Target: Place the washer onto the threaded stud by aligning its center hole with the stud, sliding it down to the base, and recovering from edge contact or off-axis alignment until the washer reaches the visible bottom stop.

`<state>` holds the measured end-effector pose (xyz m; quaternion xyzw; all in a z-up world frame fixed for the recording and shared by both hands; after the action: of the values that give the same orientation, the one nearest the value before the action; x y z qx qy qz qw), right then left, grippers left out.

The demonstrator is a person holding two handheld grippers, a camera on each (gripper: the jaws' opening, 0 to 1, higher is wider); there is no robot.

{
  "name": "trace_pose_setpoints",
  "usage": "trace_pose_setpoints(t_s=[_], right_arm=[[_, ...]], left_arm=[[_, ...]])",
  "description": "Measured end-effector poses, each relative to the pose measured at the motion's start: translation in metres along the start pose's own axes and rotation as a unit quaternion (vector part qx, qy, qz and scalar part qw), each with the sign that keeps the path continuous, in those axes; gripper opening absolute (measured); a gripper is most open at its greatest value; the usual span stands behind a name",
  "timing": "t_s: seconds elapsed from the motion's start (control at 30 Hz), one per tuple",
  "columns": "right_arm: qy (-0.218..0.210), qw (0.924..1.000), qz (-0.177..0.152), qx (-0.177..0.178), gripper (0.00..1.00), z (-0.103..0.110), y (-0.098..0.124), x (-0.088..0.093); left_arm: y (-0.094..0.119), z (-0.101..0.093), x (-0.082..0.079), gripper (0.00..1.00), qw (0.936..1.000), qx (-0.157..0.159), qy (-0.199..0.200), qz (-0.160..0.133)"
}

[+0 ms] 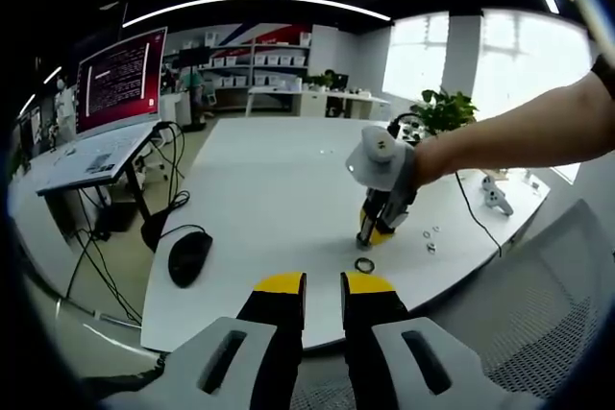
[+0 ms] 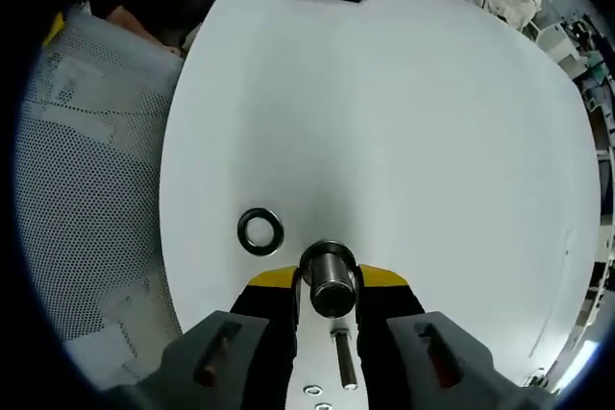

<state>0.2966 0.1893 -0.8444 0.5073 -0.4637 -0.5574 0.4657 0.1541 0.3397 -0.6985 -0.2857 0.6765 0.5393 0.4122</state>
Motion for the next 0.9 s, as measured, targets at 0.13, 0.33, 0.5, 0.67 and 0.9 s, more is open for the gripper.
trace_pose_setpoints(t_s=[0.13, 0.33, 0.5, 0.67, 0.9], right_arm=[[-0.006, 1.0, -0.001, -0.002, 0.23, -0.001, 0.003, 0.0], [-0.015, 0.9997, -0.018, -0.01, 0.31, 0.004, 0.004, -0.001], [-0.032, 0.9987, -0.04, 0.002, 0.43, 0.005, 0.006, -0.002], [-0.063, 0.9936, -0.092, 0.015, 0.45, 0.009, 0.018, -0.01], [-0.126, 0.9806, -0.149, 0.022, 0.45, 0.019, 0.032, -0.007]], left_arm=[[0.0, 0.0, 0.0, 0.12, 1.0, 0.001, -0.001, 0.001], [0.0, 0.0, 0.001, 0.12, 1.0, 0.002, -0.002, 0.003], [0.0, 0.0, 0.002, 0.12, 1.0, 0.002, -0.003, 0.004], [0.0, 0.0, 0.001, 0.12, 1.0, 0.002, -0.003, 0.004], [0.0, 0.0, 0.0, 0.12, 1.0, 0.002, -0.001, 0.002]])
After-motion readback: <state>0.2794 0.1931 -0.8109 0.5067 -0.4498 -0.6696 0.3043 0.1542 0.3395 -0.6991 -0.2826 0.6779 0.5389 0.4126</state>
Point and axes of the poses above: the point that each gripper's makers call its tool centre point, and the gripper's own axes: y roughly backward along the fingers, z roughly to its left, x roughly out of its underside, the point moved 1 cm from there along y, roughly backward along the fingers, and after that the axes turned 5 degrees about -x, right-handed, at the moved point
